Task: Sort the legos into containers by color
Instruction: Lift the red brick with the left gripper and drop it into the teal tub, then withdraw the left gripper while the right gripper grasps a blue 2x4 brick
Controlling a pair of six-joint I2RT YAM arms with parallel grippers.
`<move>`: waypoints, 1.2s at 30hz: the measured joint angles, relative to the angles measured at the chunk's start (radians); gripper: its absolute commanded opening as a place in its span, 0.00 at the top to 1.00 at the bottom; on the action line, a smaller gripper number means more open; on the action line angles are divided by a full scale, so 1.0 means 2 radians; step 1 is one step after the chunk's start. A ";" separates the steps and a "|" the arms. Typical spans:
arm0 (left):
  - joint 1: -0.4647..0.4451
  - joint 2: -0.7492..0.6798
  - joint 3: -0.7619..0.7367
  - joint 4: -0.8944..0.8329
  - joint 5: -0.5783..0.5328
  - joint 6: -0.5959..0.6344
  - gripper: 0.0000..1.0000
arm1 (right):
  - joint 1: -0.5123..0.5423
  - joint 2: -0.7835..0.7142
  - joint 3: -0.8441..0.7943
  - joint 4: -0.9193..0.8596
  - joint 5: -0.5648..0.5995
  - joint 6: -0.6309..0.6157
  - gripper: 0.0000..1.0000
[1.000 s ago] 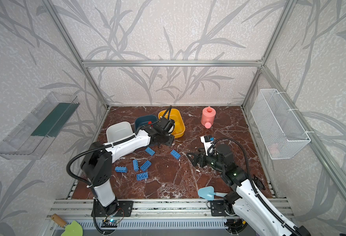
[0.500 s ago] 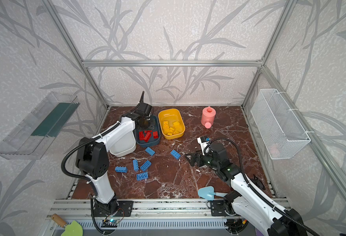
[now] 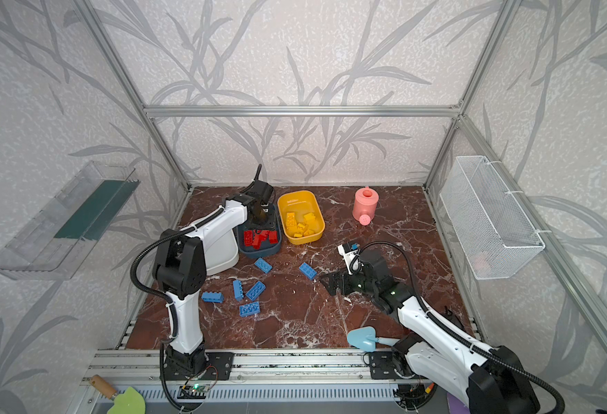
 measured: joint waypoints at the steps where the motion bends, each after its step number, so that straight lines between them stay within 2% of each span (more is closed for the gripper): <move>1: 0.000 -0.003 0.000 -0.002 0.000 0.000 0.37 | 0.006 0.010 0.007 -0.002 0.003 -0.006 0.00; 5: 0.000 -0.039 -0.009 -0.008 0.004 -0.001 0.35 | 0.034 0.074 0.054 -0.015 0.025 -0.038 0.00; 9: -0.001 -0.128 -0.047 -0.005 0.014 -0.005 0.34 | 0.058 0.163 0.117 -0.036 0.050 -0.078 0.00; 15: -0.012 -0.290 -0.162 0.011 0.035 -0.010 0.33 | 0.082 0.283 0.199 -0.087 0.089 -0.124 0.01; 21: -0.024 -0.406 -0.284 0.004 0.049 -0.016 0.33 | 0.091 0.344 0.245 -0.119 0.117 -0.146 0.06; 25: -0.024 -0.480 -0.336 -0.004 0.049 -0.021 0.33 | 0.092 0.381 0.272 -0.127 0.128 -0.154 0.11; 28: -0.024 -0.535 -0.360 -0.005 0.048 -0.024 0.33 | 0.093 0.408 0.287 -0.133 0.135 -0.158 0.20; 30: -0.024 -0.564 -0.365 -0.009 0.047 -0.026 0.33 | 0.093 0.418 0.292 -0.138 0.142 -0.162 0.31; 32: -0.024 -0.580 -0.365 -0.011 0.045 -0.027 0.33 | 0.093 0.422 0.297 -0.142 0.144 -0.163 0.44; 36: -0.024 -0.593 -0.365 -0.021 0.039 -0.026 0.33 | 0.094 0.428 0.305 -0.147 0.150 -0.163 0.57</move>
